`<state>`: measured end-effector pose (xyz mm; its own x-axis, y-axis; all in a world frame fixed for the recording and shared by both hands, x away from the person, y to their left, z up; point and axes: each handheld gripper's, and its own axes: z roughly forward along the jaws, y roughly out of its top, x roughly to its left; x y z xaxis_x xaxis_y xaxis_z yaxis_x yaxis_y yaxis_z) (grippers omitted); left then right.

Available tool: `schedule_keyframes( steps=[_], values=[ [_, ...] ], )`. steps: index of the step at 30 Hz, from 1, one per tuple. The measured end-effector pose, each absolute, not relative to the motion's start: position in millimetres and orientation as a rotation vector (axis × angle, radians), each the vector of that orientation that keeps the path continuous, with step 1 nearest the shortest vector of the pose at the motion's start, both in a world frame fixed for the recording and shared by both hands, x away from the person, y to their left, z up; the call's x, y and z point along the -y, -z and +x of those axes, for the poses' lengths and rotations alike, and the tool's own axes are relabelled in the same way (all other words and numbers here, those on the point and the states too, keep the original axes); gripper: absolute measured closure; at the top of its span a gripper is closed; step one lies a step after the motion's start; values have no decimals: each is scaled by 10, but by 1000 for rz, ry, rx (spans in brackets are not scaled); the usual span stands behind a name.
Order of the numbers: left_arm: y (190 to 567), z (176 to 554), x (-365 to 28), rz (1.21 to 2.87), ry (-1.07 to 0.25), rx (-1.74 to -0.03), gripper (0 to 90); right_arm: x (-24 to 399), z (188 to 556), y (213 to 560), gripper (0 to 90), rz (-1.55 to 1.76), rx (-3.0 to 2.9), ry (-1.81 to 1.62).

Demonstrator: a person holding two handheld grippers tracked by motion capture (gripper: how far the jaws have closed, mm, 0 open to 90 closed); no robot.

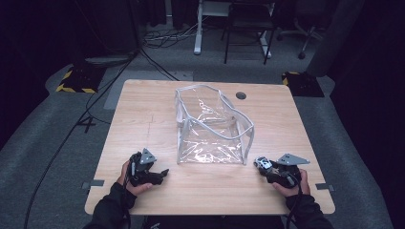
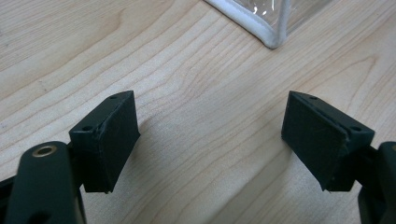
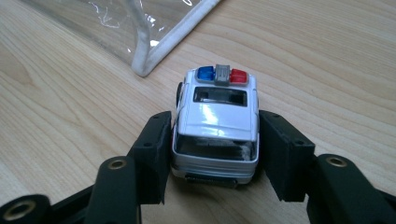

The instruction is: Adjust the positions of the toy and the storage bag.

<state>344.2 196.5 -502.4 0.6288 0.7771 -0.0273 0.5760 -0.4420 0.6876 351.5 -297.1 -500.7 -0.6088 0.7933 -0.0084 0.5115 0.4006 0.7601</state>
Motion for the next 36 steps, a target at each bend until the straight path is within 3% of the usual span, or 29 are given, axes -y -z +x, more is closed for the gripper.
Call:
schedule_keyframes(
  steps=[21,36],
  values=[
    [5023,3450,-1973,2185,-378,-1038,191,3048,3462,4677,478,1057,-2267,-1089],
    [5019,3454,-1980,2191,-366,-1034,191,3098,3523,4634,478,1082,-2236,-1118]
  ],
)
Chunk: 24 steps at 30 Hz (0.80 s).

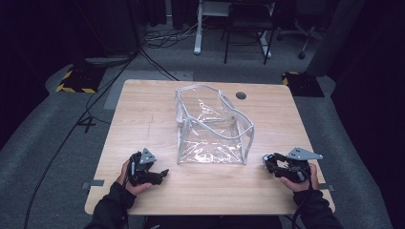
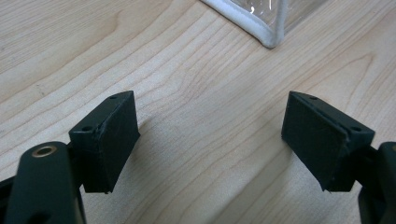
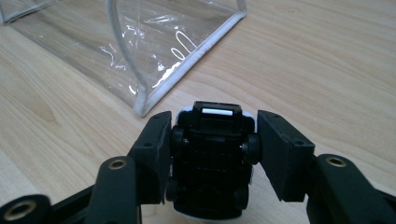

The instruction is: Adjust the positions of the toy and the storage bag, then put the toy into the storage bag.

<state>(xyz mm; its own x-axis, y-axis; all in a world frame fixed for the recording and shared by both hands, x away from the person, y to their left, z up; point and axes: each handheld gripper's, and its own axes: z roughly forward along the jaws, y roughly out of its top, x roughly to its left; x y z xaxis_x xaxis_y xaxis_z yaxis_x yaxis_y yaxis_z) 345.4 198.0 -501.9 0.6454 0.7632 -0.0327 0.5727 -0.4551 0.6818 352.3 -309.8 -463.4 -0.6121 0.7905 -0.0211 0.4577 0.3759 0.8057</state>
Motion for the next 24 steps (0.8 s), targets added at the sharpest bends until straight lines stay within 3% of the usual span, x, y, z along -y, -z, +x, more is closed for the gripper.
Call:
schedule_keyframes(
  steps=[24],
  values=[
    [5021,3462,-1991,2198,-379,-1013,190,3136,3660,4431,478,1085,-2180,-1153]
  ],
)
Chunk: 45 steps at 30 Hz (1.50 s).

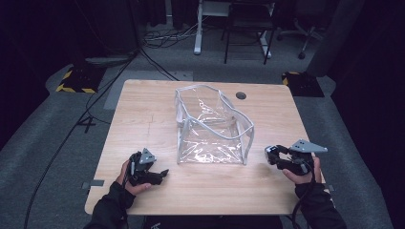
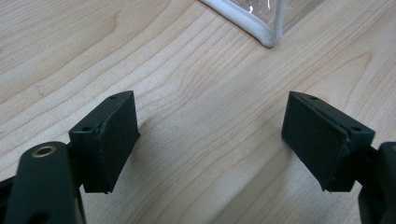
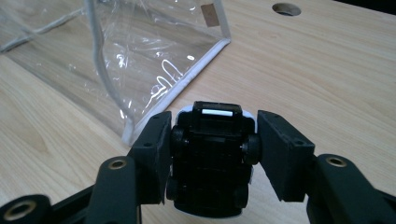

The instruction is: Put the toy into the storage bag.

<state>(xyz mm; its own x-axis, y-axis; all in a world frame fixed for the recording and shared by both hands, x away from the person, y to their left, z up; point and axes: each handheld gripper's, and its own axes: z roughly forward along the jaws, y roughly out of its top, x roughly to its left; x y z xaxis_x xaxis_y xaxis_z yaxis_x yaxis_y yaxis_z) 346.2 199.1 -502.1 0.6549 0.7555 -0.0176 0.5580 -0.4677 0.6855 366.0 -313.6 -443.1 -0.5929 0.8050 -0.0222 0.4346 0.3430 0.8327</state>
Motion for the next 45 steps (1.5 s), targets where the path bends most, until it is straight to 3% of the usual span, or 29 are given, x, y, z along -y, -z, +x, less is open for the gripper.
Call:
schedule_keyframes(
  steps=[45],
  values=[
    [5022,3455,-1988,2193,-368,-1027,185,2991,3978,3486,477,965,-2076,-1221]
  ],
)
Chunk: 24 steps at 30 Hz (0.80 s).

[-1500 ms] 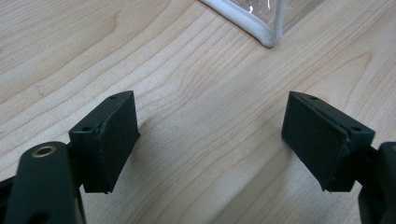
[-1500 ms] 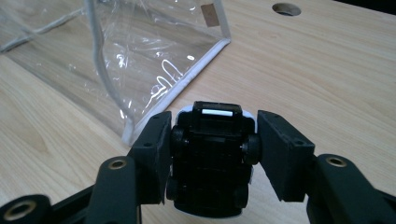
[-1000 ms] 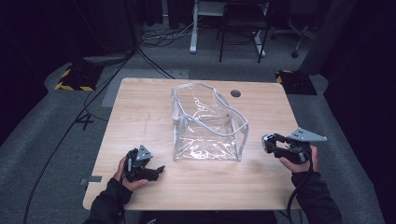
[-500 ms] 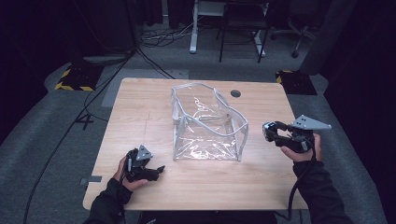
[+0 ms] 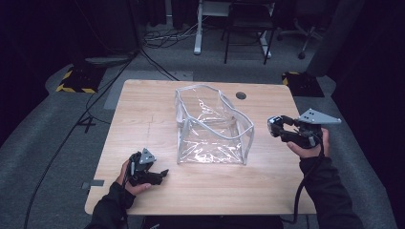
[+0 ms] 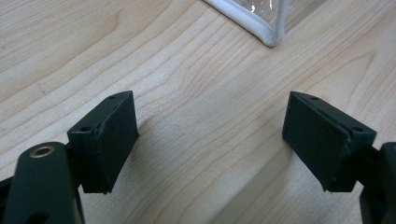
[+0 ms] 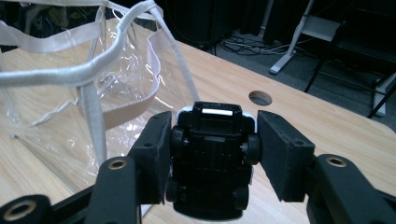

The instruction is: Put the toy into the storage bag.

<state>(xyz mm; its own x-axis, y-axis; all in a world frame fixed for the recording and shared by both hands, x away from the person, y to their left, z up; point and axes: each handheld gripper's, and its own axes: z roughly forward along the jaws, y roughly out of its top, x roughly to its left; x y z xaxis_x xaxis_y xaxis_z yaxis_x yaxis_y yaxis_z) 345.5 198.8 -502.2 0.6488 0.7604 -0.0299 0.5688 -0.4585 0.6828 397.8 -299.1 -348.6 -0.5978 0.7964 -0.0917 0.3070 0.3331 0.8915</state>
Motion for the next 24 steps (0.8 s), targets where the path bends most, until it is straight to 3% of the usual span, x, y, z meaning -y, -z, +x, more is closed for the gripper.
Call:
schedule_keyframes(
  steps=[24],
  values=[
    [5022,3455,-1988,2193,-368,-1028,185,2926,4082,3261,478,952,-2049,-1256]
  ],
)
